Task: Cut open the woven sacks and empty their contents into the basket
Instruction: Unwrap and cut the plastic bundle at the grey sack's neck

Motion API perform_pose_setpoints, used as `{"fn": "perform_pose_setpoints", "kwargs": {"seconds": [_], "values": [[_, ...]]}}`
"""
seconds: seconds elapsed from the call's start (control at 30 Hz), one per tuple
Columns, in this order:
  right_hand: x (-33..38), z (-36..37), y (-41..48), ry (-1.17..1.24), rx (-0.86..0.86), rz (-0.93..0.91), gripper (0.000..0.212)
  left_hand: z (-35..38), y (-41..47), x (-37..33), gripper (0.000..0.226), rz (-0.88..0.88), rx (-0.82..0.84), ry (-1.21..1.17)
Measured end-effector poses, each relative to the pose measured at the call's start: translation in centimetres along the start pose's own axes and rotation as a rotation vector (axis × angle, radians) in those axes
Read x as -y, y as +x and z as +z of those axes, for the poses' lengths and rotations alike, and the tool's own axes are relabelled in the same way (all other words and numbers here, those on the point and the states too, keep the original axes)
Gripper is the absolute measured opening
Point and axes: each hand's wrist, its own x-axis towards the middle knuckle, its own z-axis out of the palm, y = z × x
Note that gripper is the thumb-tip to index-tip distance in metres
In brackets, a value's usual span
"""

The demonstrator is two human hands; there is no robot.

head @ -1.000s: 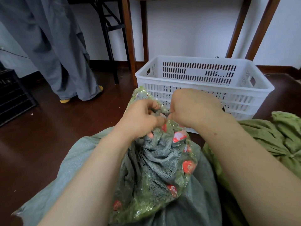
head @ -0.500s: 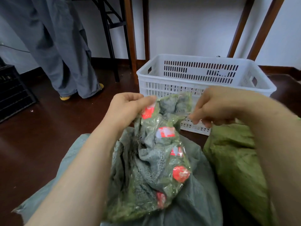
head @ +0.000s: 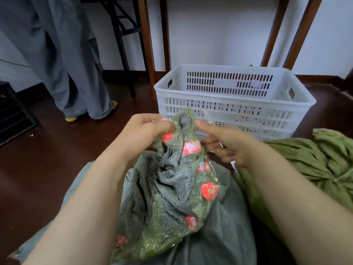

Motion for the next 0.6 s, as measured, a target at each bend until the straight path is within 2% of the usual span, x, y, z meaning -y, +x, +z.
{"fn": "perform_pose_setpoints", "kwargs": {"seconds": [0.1, 0.17, 0.23, 0.27, 0.3, 0.33, 0.37, 0.43, 0.5, 0.57, 0.6], "values": [[-0.2, 2.2, 0.7, 0.096, -0.009, -0.095, 0.028, 0.0, -0.5, 0.3, 0.024, -0.051, 0.103, 0.078], [0.3, 2.4, 1.1, 0.193, -0.132, -0.156, 0.021, -0.3, -0.9, 0.2, 0.035, -0.12, 0.129, 0.185], [1.1, 2.1, 0.7, 0.21, -0.275, -0.223, 0.016, -1.3, -1.0, -0.6, 0.035, -0.067, 0.025, 0.561], [1.6, 1.9, 0.4, 0.187, -0.322, -0.267, 0.017, -1.7, -1.2, -1.4, 0.03, 0.005, -0.079, 0.817], [2.1, 1.8, 0.1, 0.172, -0.35, -0.319, 0.02, -2.0, -1.4, -2.6, 0.03, 0.101, -0.201, 0.967], [2.5, 1.8, -0.2, 0.176, -0.361, -0.366, 0.022, -2.1, -1.6, -4.0, 0.033, 0.187, -0.286, 0.98], [2.8, 2.0, -0.4, 0.185, -0.361, -0.397, 0.022, -1.7, -1.9, -5.2, 0.036, 0.27, -0.305, 0.893], [3.4, 2.5, -0.8, 0.181, -0.335, -0.421, 0.016, -0.1, -2.4, -6.5, 0.04, 0.343, -0.198, 0.701], [3.6, 2.8, -0.7, 0.191, -0.265, -0.418, 0.016, 1.6, -2.3, -5.5, 0.05, 0.296, -0.057, 0.753], [3.3, 2.6, -0.5, 0.212, -0.16, -0.378, 0.024, 1.8, -1.4, -3.6, 0.06, 0.236, -0.029, 0.796], [2.8, 2.3, -0.3, 0.233, -0.098, -0.344, 0.028, 1.6, -1.0, -2.9, 0.057, 0.216, -0.032, 0.794]]}}
